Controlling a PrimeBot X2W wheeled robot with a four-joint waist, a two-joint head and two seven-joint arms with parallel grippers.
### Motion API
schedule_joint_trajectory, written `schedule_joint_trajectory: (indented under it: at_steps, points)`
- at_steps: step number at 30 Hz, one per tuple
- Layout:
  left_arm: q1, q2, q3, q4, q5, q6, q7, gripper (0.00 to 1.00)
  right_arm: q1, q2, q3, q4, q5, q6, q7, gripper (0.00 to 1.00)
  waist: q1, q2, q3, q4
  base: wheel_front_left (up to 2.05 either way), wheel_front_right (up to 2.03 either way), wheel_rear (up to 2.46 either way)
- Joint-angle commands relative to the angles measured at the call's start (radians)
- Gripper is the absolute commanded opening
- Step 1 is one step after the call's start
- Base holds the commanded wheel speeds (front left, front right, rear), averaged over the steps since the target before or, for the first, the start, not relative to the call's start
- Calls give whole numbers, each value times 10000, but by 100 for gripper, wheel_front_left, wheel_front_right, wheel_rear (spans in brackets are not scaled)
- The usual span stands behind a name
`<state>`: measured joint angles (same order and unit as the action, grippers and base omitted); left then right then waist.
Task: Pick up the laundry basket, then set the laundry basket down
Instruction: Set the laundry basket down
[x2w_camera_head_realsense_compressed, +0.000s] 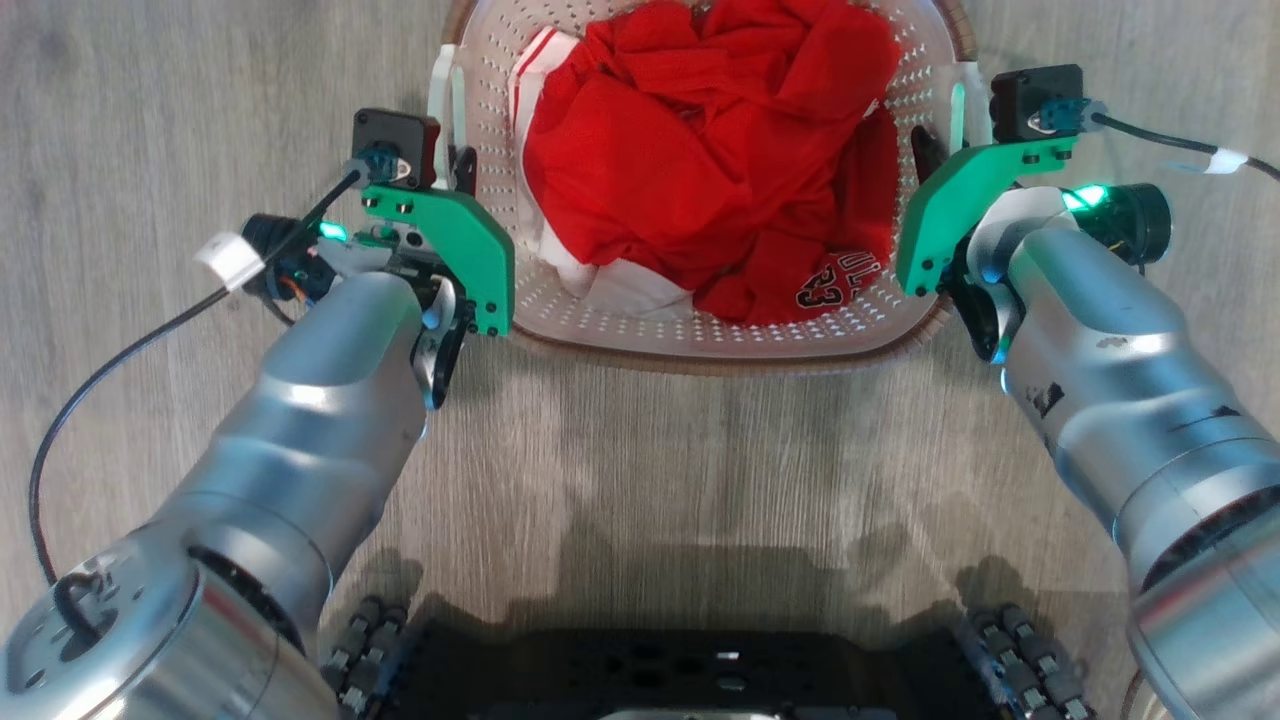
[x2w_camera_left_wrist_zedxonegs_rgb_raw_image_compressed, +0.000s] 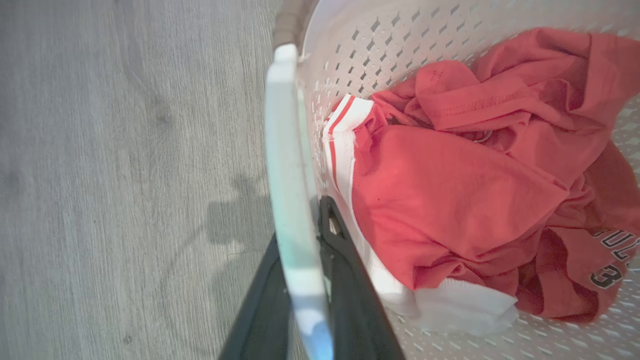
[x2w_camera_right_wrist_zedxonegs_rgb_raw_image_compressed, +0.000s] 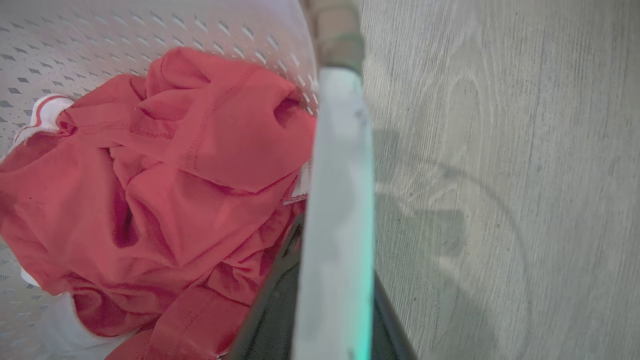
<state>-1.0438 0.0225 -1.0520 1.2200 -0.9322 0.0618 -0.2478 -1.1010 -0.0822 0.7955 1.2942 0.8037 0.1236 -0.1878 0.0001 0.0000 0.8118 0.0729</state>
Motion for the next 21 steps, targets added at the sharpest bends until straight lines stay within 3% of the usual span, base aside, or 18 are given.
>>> schedule_joint_trajectory:
  at_steps: [1,21]
  points:
    - [-401,280,278,-127,217,104,-138,0,439,70,17,-36,-522,71,-49,0,-1,0,223,52,0,0,0]
    - [-248,278,580,-556,724,98,-139,0,539,252,-1940,-35,-2584,71,48,0,-1,0,854,57,0,0,0]
